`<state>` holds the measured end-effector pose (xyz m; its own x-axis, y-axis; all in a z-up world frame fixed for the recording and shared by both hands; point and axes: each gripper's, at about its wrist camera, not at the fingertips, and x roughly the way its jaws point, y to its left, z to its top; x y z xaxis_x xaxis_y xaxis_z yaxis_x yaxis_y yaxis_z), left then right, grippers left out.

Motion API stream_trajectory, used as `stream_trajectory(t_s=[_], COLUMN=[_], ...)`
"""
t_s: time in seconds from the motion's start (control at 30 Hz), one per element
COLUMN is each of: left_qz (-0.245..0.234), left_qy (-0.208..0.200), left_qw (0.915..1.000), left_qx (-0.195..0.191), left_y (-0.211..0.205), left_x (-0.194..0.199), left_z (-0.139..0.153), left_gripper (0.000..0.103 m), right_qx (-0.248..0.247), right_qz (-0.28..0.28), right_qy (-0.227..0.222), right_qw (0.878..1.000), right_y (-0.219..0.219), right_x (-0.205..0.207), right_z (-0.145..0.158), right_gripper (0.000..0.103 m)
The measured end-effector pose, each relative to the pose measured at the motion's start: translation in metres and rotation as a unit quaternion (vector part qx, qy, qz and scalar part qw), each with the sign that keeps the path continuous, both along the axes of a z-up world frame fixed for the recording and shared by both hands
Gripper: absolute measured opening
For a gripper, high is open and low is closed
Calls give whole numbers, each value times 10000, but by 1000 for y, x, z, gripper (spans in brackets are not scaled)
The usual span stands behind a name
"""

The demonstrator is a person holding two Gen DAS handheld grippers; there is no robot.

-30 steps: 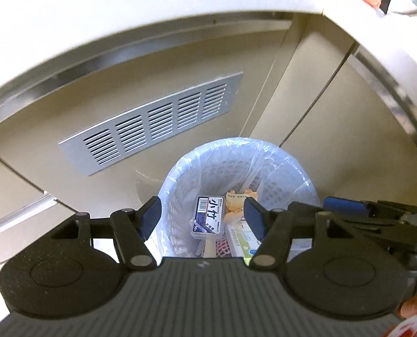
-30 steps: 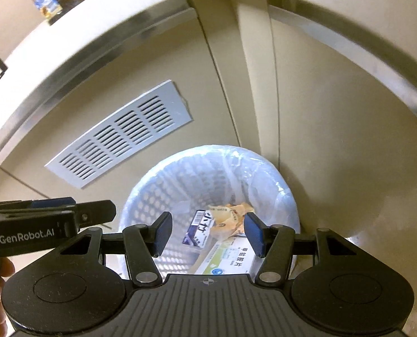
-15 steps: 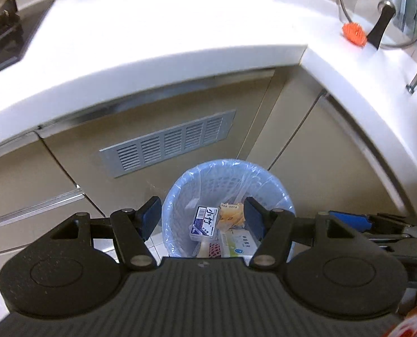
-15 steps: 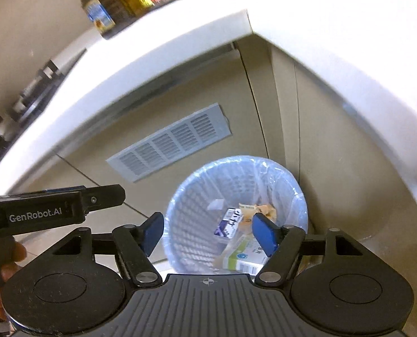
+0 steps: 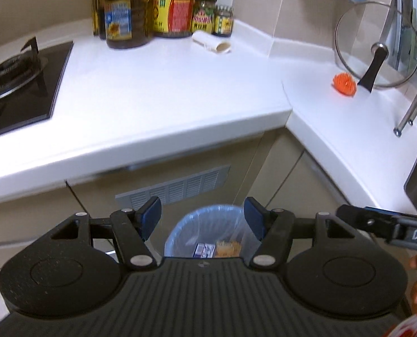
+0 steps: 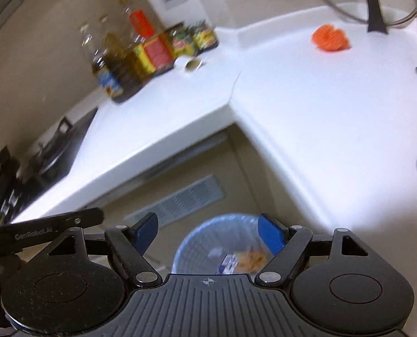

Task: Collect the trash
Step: 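Raise both open tools from the bin back toward the counter, then reach left tool to white paper tube while right tool grasps orange mesh scrubber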

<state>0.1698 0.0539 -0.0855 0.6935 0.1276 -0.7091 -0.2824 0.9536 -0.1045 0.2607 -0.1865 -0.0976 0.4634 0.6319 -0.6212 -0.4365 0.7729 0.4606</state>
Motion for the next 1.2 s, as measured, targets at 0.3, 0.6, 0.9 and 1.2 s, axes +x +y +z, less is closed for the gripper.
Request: stream_trajectory(t_s=[0.3,0.6,0.9,1.2], left_qz=[-214,-742,-1089,-896], left_qy=[-218,-362,-411,-500], left_qw=[9995,9965,9930,9946], left_qx=[77,123,175,176], left_y=[20,52,70,62], left_x=[49,124,200,249], left_z=[25,43,46,41], left_gripper=[65,70,72,72], right_qx=[-53,-378,-594,-690], right_qz=[-859,-1852,-2272,-2063], right_qy=[-242,-482,-730,-1020], right_qw=[9960,9808,9693,9707], right_y=[-23,-31,-31,-30], right_x=[43,90,132,210], right_z=[20,33,43,37], right_gripper=[81,85,90,91])
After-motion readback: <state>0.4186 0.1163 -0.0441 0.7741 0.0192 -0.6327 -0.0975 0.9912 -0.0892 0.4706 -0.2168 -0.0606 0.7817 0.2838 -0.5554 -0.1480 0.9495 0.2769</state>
